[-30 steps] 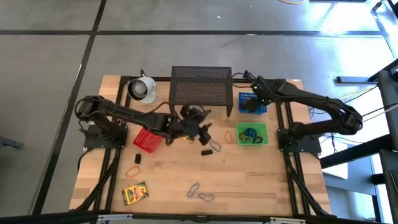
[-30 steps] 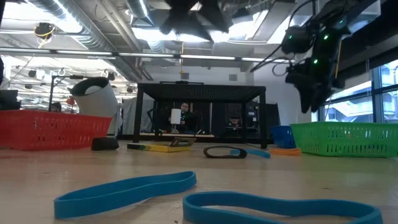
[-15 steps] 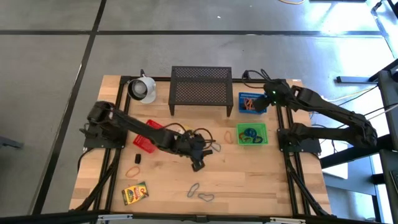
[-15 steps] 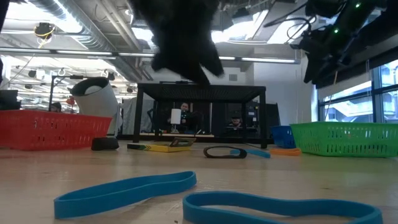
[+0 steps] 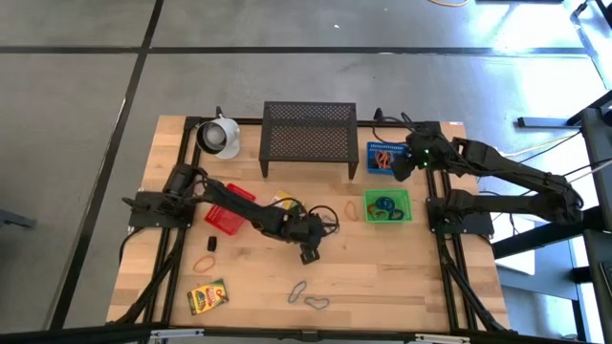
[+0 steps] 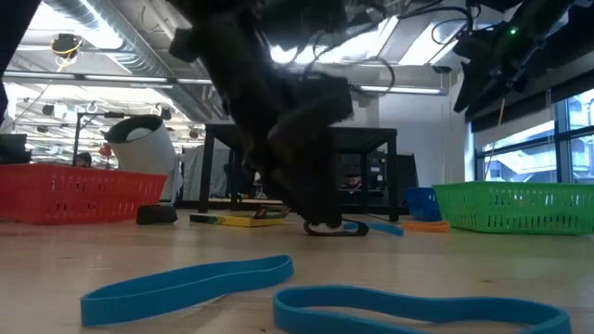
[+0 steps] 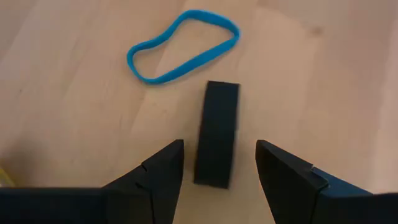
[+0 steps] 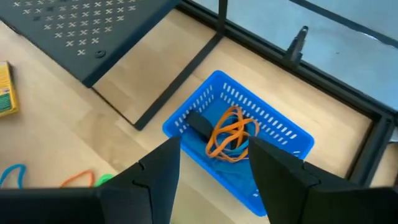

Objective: Pick & Place Office Desk Supplies
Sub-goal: Put the black rubber band into the blue bin

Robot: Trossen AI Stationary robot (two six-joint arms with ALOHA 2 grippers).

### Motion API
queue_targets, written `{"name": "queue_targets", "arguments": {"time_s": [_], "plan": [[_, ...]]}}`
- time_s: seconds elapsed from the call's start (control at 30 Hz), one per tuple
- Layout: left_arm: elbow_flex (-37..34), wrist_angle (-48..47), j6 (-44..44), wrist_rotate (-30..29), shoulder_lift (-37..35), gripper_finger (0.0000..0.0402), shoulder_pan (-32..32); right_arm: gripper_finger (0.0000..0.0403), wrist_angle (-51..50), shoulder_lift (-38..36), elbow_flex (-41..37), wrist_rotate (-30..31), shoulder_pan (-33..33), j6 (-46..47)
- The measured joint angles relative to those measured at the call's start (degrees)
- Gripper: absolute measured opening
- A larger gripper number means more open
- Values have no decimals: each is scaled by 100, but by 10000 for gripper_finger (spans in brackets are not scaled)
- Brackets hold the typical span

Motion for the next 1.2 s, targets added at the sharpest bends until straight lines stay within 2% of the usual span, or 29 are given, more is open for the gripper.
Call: {"name": "queue_targets", "arguments": {"time_s": [0.13,0.23,0.33,0.47,0.53,0.67,0.87,1.2], "plan": [[15,11,-34,74,127,187,55,191,-3,0,0,6,193,53],[21,11,-33,72,158,161,60,191,-2,0,0,7,313,128],[21,33,-35,32,166,114,49,191,2,0,0,127,414,200],[14,83,-218,59,141,30,53,191,0,-16,0,223,547,314],[3,126,-339,86,101,10,51,191,4,-46,0,272,617,349],[-3,388,-400,20,44,5,40,191,8,-149,0,520,776,351],[511,401,-135,-305,-32,4,44,191,196,-364,2,504,1094,188],[2014,394,1086,-682,-40,4,43,191,803,-967,2,-576,2128,-437]]}}
